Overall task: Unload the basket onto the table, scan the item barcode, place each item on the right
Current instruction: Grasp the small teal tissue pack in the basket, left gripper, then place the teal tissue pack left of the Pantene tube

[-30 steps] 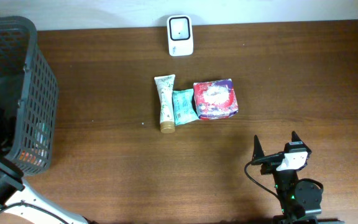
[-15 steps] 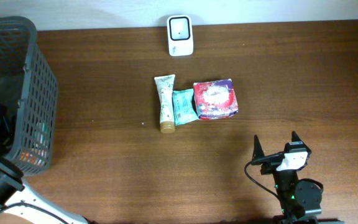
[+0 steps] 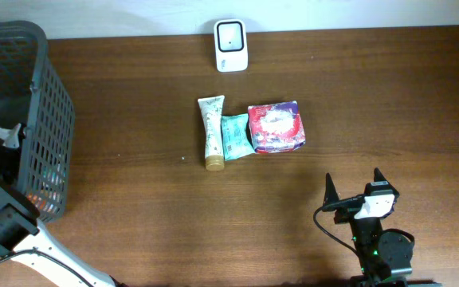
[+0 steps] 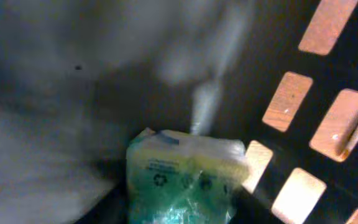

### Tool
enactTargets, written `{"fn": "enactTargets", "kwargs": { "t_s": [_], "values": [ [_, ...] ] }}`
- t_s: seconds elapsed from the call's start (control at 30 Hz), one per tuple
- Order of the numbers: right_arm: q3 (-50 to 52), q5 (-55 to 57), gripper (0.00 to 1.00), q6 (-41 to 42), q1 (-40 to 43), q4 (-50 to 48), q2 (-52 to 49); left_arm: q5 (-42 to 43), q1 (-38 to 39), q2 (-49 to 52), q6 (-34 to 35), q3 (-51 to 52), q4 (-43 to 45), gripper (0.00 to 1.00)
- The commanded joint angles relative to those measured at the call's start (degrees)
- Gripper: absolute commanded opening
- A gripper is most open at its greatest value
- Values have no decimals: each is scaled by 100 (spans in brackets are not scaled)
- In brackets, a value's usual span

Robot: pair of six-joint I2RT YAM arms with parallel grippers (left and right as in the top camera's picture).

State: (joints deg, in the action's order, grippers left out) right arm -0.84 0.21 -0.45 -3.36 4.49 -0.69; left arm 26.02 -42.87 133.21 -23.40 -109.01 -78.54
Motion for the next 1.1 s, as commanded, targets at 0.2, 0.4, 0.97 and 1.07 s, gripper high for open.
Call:
{"fn": "enactTargets", "kwargs": {
  "t_s": [0.2, 0.4, 0.97, 1.07],
  "values": [
    [52, 50, 99, -20, 39, 15, 37, 708, -356, 133, 588, -1751, -627, 0],
    [52, 50, 99, -20, 39, 15, 37, 1488, -365, 129, 1567, -4603, -1134, 0],
    [52, 48, 99, -20, 39, 15, 37, 1937, 2549, 17, 2282, -6933, -1818, 0],
    [52, 50, 99, -20, 39, 15, 37, 380, 3414, 17, 2691, -6752, -1818, 0]
  ]
}}
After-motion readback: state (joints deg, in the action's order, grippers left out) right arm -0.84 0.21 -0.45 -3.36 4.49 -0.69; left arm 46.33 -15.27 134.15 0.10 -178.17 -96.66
